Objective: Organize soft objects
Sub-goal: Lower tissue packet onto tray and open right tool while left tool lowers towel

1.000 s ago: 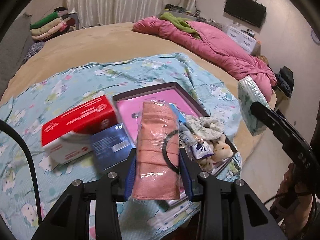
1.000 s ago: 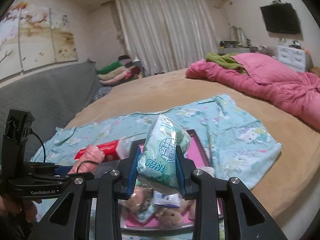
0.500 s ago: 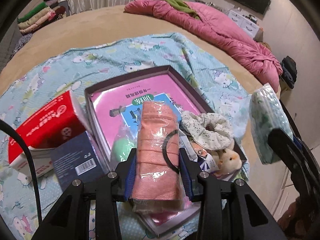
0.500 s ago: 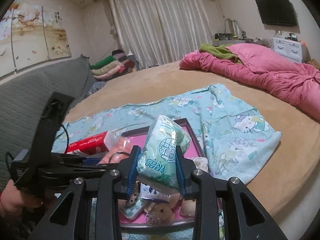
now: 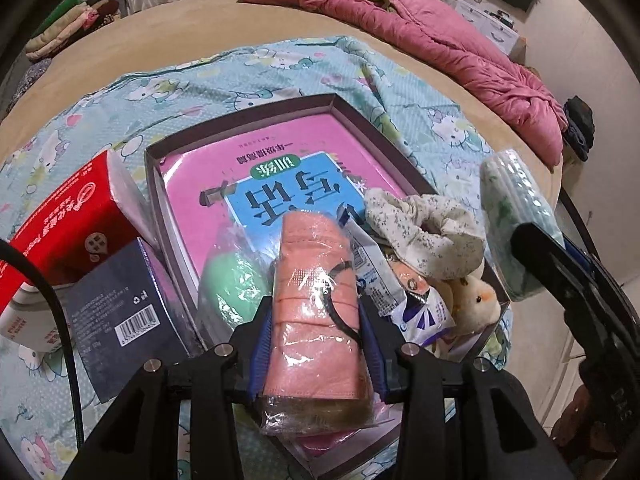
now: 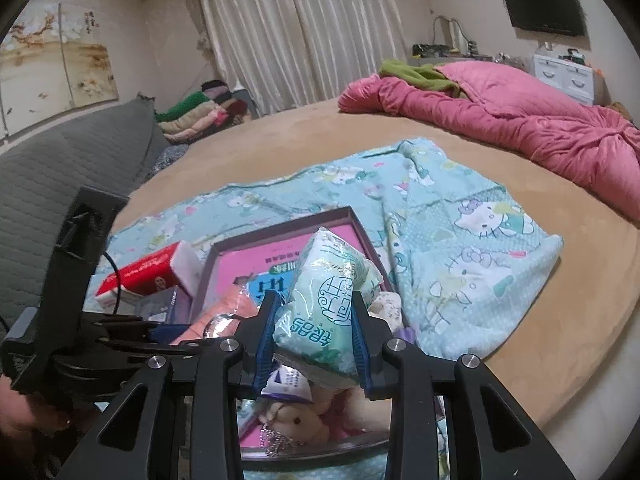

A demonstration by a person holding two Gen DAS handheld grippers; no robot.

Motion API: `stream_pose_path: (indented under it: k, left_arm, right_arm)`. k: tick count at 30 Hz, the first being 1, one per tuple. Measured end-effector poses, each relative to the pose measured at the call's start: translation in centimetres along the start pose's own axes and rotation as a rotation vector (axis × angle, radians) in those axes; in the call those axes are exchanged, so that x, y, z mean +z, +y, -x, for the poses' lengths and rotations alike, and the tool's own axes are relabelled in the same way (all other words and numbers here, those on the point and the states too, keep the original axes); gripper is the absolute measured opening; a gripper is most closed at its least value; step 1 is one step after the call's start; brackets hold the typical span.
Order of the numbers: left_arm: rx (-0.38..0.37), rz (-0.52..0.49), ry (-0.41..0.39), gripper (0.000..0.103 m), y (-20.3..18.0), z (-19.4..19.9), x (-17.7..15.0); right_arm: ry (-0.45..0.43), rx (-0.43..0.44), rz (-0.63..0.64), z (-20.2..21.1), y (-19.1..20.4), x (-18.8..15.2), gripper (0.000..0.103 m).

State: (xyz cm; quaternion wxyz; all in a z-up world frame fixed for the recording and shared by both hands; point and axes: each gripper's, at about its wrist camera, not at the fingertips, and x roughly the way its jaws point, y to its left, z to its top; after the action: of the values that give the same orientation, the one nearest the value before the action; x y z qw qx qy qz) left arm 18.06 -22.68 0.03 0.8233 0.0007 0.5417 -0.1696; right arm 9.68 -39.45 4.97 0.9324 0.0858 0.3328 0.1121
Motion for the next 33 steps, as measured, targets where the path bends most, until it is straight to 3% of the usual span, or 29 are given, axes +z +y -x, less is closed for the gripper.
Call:
stream_pose_path:
  k: [12, 33]
  left_arm:
    - [0.005, -0.021, 0.019, 0.042, -0.1, -1.3, -0.5]
    - [-0.045, 0.027, 0.023, 0.042, 1.0, -2.0, -0.6]
  right_arm:
    - [0.027, -0.010, 0.002, -1.8, -0.1, -0.1, 0.035]
    - [0.110, -0.010, 0.010, -5.0, -0.2, -1.1, 0.038]
